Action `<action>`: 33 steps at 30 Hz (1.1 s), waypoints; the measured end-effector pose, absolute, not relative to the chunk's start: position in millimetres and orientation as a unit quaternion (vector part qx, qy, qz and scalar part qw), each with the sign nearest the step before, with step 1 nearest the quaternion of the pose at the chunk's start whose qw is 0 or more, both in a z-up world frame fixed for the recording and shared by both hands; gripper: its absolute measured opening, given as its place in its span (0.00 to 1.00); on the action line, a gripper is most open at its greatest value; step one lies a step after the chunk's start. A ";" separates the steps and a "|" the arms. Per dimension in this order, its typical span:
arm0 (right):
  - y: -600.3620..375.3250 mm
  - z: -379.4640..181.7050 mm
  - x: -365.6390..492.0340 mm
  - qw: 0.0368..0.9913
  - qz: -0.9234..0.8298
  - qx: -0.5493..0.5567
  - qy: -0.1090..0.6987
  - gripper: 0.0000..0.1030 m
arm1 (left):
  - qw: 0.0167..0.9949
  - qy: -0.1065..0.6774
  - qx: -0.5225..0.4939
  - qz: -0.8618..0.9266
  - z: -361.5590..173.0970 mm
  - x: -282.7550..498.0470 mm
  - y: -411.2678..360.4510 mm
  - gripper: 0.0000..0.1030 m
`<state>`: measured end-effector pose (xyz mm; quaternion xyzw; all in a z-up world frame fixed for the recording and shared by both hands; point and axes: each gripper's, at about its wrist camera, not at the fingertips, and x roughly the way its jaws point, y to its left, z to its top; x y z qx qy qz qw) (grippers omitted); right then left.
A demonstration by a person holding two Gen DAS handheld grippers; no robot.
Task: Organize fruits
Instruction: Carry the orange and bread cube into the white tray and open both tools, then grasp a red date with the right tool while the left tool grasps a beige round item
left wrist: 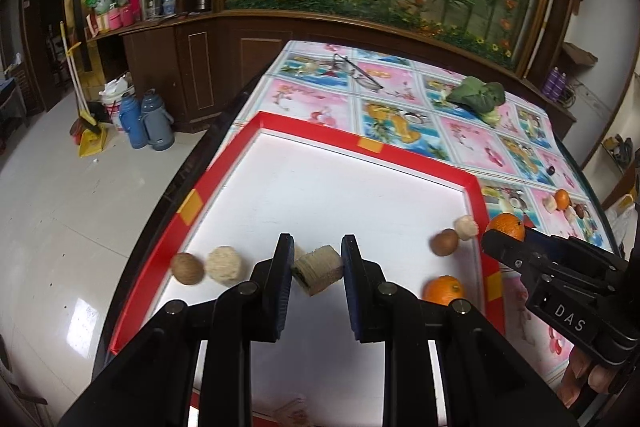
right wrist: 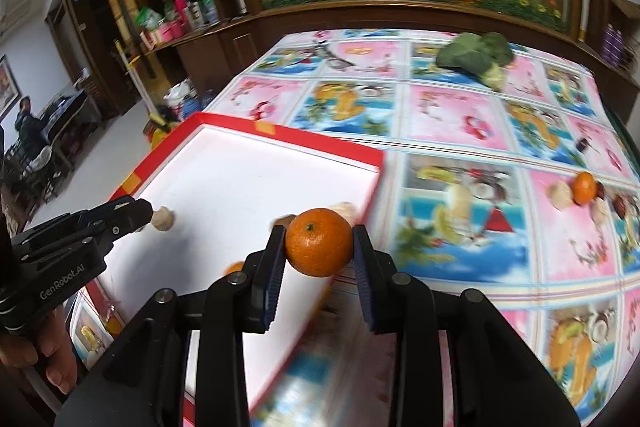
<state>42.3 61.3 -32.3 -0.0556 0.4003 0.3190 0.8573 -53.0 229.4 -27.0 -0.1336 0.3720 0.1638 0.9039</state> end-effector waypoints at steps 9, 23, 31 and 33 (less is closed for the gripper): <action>89.6 -39.2 44.4 0.846 0.335 -0.076 0.408 0.34 | 0.899 0.372 -0.141 0.181 -30.1 -55.9 244.0 0.22; 102.1 -52.5 49.9 0.836 0.344 -0.098 0.416 0.38 | 0.898 0.347 -0.147 0.227 -21.7 -62.1 251.2 0.71; 49.5 -23.4 47.4 0.867 0.318 -0.065 0.378 0.68 | 0.907 0.318 -0.149 0.231 -6.3 -57.8 237.9 0.74; 21.3 -16.6 48.9 0.879 0.295 -0.047 0.370 0.68 | 0.910 0.319 -0.145 0.222 -4.8 -51.7 227.6 0.75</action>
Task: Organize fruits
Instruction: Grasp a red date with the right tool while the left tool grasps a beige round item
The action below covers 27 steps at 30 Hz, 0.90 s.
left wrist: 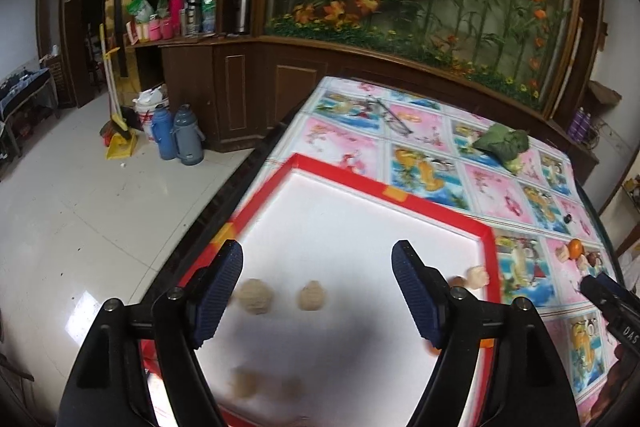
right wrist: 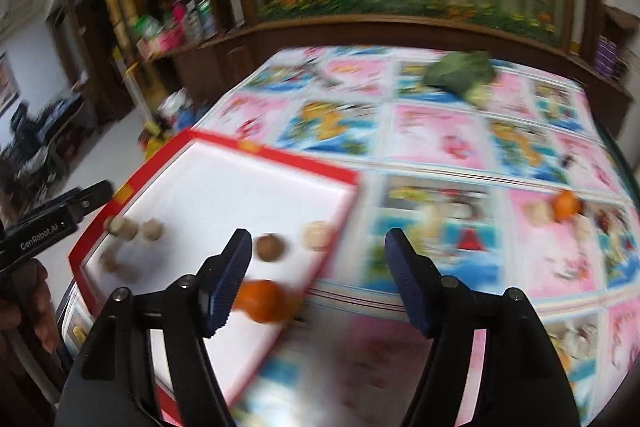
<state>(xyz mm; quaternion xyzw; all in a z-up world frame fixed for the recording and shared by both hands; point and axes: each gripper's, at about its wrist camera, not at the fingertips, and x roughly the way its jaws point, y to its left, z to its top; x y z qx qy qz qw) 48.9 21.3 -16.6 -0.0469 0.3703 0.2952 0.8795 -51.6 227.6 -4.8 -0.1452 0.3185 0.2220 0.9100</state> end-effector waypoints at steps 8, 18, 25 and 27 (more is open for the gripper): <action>-114.6 -22.9 62.1 0.910 0.162 0.020 0.380 0.68 | 0.924 0.337 -0.102 0.146 -0.6 -19.5 157.2 0.76; -207.1 -43.9 81.2 0.913 0.076 0.050 0.398 0.68 | 0.924 0.379 -0.033 0.033 -12.3 34.3 44.2 0.76; -228.0 -60.3 138.9 0.909 0.046 0.032 0.413 0.63 | 0.915 0.404 -0.007 0.001 -32.3 85.7 -2.9 0.76; -230.7 -65.7 163.8 0.905 0.041 0.025 0.422 0.53 | 0.913 0.409 -0.004 -0.004 -38.3 97.5 -10.0 0.76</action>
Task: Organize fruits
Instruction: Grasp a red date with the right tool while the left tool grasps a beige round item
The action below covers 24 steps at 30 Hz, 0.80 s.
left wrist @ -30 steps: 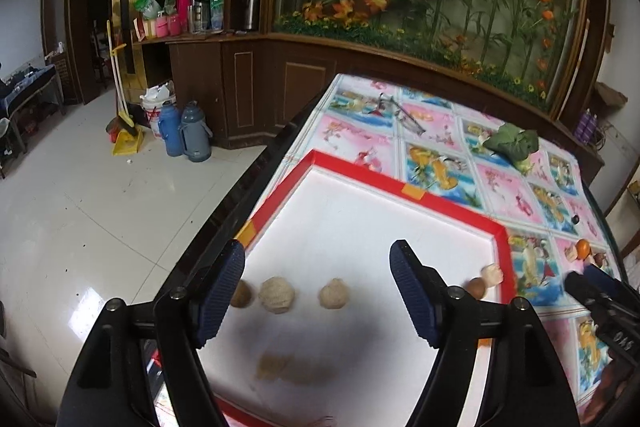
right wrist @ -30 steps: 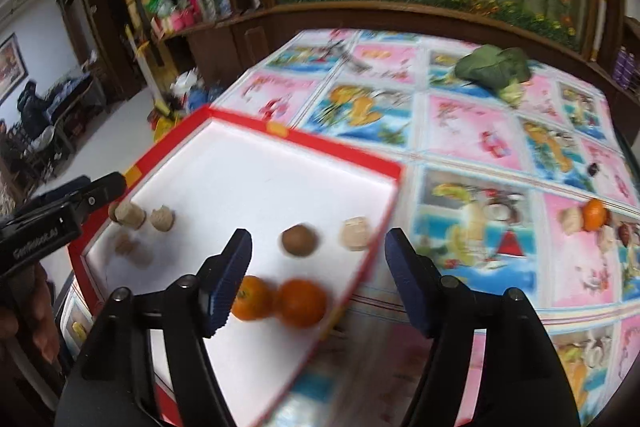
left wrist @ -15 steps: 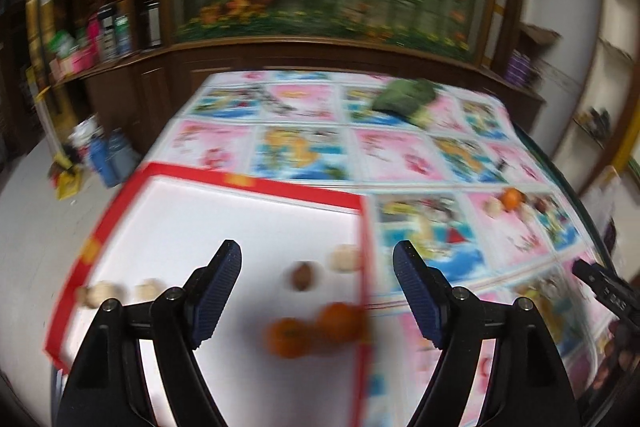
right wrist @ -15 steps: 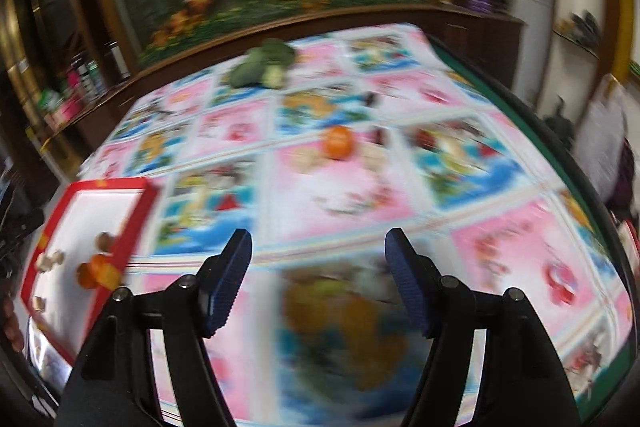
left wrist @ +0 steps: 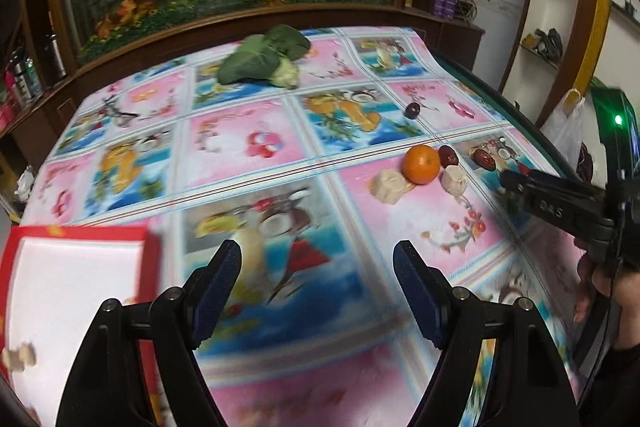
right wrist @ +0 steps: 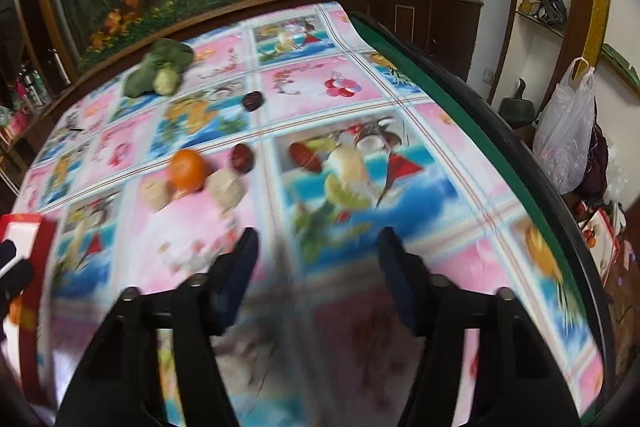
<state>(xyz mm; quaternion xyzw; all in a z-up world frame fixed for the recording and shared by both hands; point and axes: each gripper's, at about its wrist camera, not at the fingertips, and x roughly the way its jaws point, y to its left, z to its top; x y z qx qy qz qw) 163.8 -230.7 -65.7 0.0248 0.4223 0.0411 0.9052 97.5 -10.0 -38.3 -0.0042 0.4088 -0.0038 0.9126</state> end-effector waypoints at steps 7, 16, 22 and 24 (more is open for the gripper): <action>-221.2 -72.6 210.2 0.905 0.059 -0.019 0.421 0.43 | 0.910 0.415 0.009 -0.014 -55.6 135.9 -30.4 0.76; -212.0 -80.6 229.0 0.897 0.081 -0.040 0.432 0.17 | 0.903 0.429 0.019 -0.022 -72.7 165.7 -47.7 0.63; -217.9 -80.2 220.9 0.898 0.086 -0.026 0.432 0.17 | 0.904 0.427 0.024 -0.032 -73.0 172.5 -55.7 0.49; -218.1 -80.1 218.2 0.897 0.087 -0.022 0.432 0.17 | 0.904 0.425 0.025 -0.033 -72.7 172.7 -55.6 0.35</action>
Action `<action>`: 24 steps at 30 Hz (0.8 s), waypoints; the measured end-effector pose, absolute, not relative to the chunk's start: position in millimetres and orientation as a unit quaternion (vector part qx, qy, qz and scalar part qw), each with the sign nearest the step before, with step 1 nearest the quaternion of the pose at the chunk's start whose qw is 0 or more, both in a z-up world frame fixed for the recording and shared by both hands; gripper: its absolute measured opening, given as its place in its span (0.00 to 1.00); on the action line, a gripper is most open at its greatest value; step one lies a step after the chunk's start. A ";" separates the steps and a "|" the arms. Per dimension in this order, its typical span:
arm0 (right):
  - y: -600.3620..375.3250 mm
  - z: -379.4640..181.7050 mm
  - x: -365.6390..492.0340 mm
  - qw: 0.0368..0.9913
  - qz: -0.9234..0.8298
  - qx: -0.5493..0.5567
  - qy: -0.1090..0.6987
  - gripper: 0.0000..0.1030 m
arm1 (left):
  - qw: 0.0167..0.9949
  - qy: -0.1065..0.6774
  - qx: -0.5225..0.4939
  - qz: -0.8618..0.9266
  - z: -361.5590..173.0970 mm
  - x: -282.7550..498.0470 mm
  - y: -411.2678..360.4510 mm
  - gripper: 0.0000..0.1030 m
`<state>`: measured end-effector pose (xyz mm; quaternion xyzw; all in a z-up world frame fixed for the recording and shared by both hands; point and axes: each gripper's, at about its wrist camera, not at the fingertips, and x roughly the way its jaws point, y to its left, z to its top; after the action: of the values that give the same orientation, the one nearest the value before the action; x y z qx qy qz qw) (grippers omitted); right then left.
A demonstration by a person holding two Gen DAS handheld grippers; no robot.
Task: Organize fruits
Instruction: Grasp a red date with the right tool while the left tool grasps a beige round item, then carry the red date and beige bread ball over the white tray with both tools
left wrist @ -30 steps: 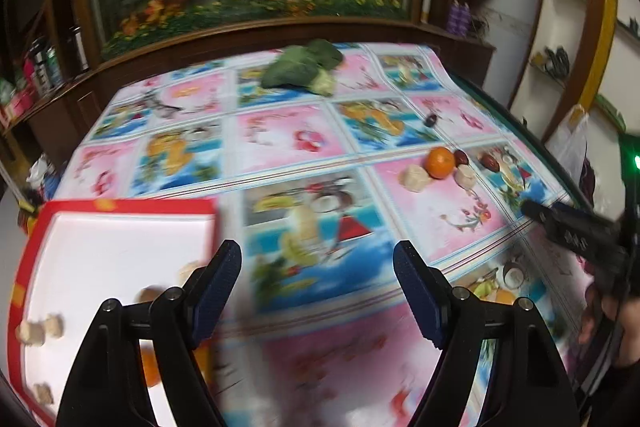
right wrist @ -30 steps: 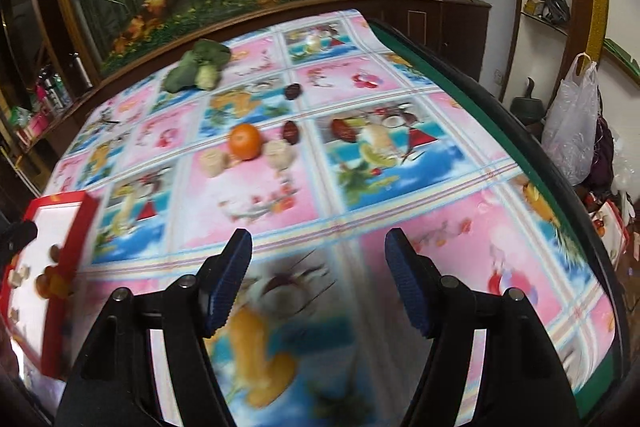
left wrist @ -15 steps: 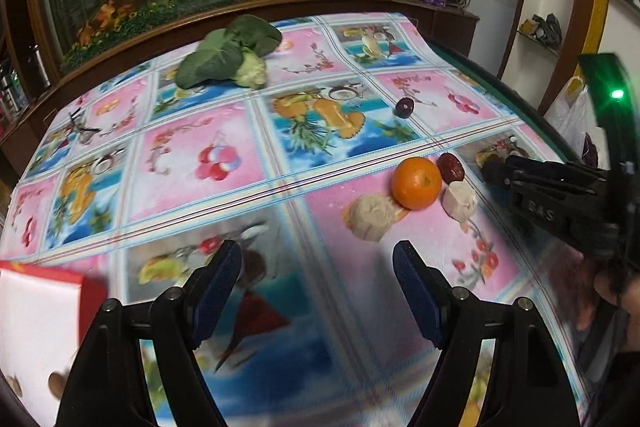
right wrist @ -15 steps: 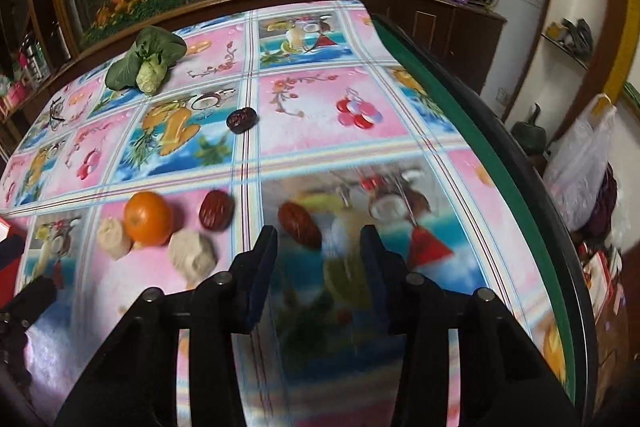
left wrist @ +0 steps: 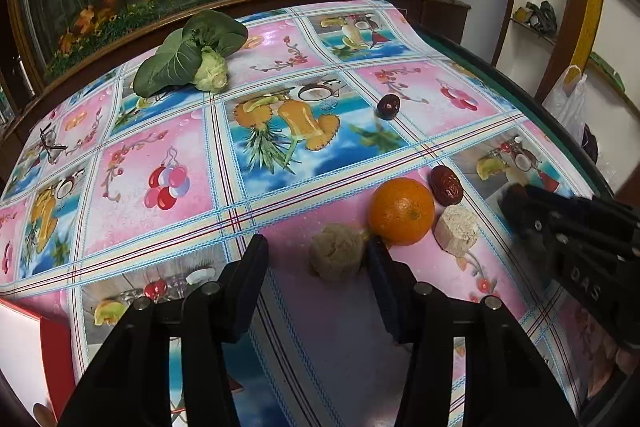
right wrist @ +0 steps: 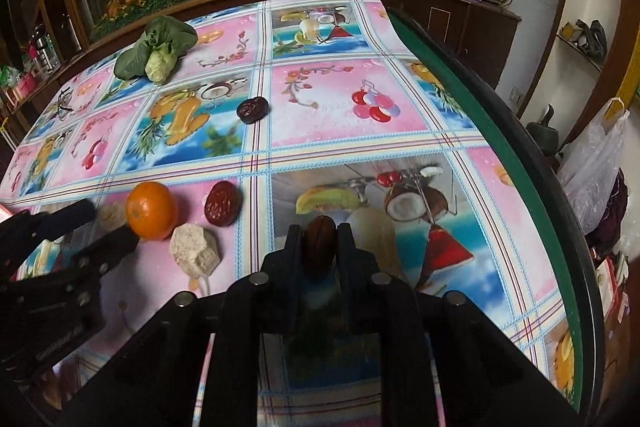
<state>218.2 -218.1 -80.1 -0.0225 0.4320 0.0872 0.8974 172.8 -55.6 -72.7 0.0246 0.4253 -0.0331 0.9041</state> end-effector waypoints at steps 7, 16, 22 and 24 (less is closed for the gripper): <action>-221.5 -79.3 201.0 0.896 0.087 -0.001 0.436 0.17 | 0.900 0.433 0.031 -0.037 -69.6 168.4 -56.0 0.25; -217.9 -71.8 158.9 0.897 0.093 0.009 0.433 0.17 | 0.899 0.437 0.023 -0.023 -62.9 117.8 -37.8 0.25; -210.1 -60.7 127.5 0.901 0.091 0.011 0.423 0.18 | 0.902 0.430 0.012 -0.022 -55.3 88.3 -23.4 0.25; -207.0 -56.5 117.9 0.903 0.092 0.012 0.420 0.18 | 0.904 0.427 0.006 -0.022 -51.3 77.6 -18.0 0.25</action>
<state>117.9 -207.0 -56.5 0.0121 0.4203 0.0918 0.9026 77.6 -18.0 -51.3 0.0062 0.4269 -0.0220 0.9040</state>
